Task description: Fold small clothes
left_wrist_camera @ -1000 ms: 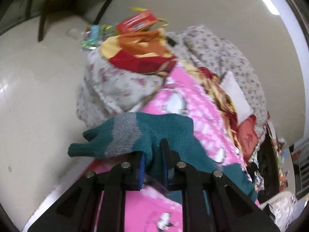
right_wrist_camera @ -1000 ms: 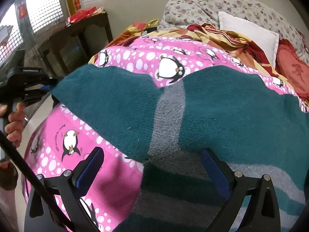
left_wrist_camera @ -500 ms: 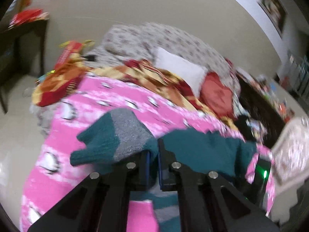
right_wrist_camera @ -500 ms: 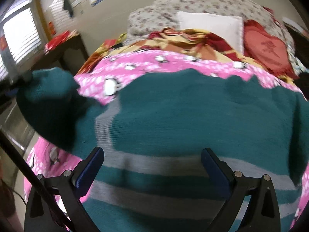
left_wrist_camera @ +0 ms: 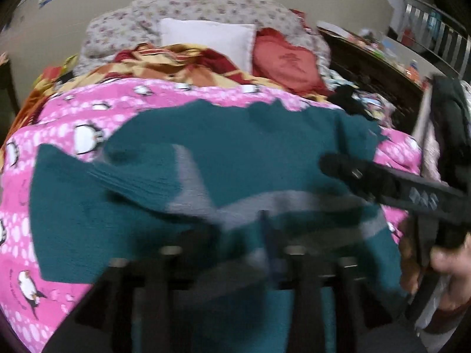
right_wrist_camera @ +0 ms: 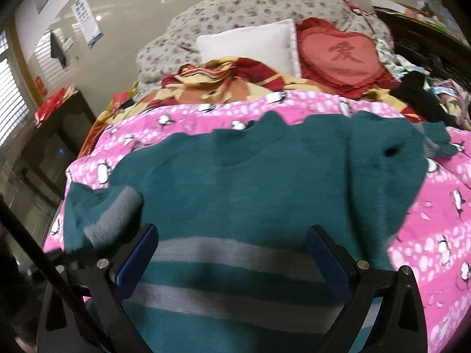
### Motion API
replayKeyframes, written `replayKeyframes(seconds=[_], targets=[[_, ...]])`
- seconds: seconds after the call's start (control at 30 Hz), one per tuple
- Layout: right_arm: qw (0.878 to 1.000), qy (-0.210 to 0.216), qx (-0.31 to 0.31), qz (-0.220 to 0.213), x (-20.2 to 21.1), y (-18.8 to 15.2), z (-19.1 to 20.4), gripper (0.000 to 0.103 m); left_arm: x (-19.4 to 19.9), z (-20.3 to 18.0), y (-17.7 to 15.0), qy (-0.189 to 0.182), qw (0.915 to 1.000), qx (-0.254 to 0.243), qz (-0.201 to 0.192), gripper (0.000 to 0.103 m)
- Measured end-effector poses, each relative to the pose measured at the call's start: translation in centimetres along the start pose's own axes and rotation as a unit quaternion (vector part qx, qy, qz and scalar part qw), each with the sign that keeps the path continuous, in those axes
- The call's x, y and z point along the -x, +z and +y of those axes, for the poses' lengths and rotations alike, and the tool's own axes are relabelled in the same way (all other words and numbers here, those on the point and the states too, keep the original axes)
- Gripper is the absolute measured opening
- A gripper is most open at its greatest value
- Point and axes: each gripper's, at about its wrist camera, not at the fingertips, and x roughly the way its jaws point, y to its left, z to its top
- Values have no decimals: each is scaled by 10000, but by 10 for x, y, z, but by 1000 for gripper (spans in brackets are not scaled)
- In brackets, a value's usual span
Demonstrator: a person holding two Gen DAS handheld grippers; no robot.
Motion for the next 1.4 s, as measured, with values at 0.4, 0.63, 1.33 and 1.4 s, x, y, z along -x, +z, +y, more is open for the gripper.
replayKeyframes(seconds=[0.4,0.63,1.33,1.4], targets=[[9997,241,-5,13,8,-4,-7,103,85,35,-10,365,9977,-326,-465,74],[9978,575,237,216,-11,-7,21,103,92,110,-18,1091,9927,358,-377,75],[9911,268,1142,-627,2,5,23,2,77,149,7,1262,9854,1069,-407,76],[9925,48,924,-799,14,15,-1,2,76,148,11,1235,9854,1093,-414,76]])
